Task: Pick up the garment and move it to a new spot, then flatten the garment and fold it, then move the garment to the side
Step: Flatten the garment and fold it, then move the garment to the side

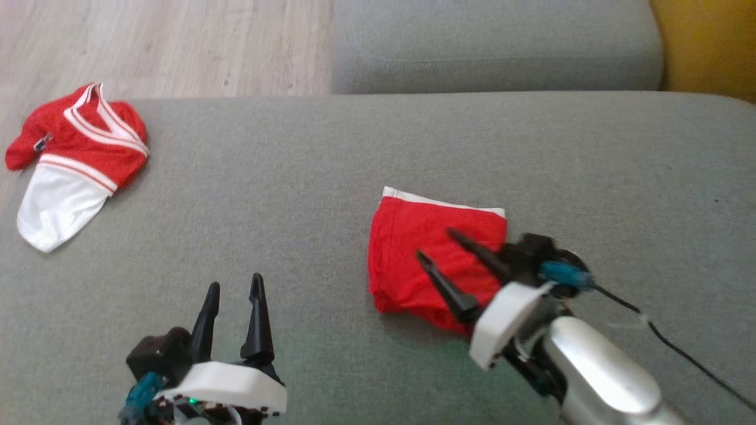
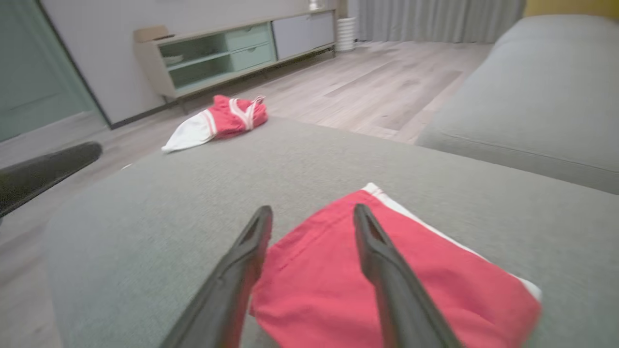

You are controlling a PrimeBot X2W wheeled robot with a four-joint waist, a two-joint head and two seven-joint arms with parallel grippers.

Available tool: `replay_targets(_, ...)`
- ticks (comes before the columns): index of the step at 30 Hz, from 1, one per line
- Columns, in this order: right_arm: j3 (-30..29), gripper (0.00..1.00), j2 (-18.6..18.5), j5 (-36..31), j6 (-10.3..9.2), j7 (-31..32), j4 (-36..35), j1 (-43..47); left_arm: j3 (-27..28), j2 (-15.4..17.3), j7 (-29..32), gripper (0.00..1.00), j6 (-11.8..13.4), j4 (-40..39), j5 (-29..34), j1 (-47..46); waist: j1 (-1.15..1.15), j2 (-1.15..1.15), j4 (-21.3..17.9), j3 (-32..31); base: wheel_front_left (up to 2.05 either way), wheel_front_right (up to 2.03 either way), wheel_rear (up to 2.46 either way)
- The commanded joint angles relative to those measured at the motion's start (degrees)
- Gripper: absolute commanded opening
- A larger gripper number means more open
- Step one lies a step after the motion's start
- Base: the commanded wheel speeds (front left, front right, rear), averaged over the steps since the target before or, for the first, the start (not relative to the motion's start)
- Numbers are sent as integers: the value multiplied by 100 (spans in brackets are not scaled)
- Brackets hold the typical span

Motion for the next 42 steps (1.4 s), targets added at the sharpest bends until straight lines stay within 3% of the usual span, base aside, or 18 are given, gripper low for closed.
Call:
replay_targets(1, -373, 100, 127, -202, -4, -109, -260, 198, 286, 121, -87, 100, 46, -103, 29, -125, 0, 0, -100, -127, 0, 0, 0)
replay_targets(7, -1929, 100, 440, -1090, -4, -40, -874, 1094, 276, 84, -173, 100, -9, -40, 34, -54, 0, 0, -210, -232, 0, 0, 0)
replay_targets(17, -3449, 100, 822, -1828, -4, 183, -2012, 2336, 230, 5, -307, 100, -120, 169, 115, 92, 0, 0, -258, -266, 0, 0, 0)
replay_targets(24, -3688, 100, 846, -1698, -4, 234, -2313, 2665, 184, 89, -340, 100, -106, 274, 234, 214, 0, 0, -254, -262, 0, 0, 0)
replay_targets(42, -3709, 100, 848, -1612, -4, 284, -2211, 2659, 80, 209, -341, 100, -82, 498, 392, 148, 0, 0, -230, -198, 0, 0, 0)
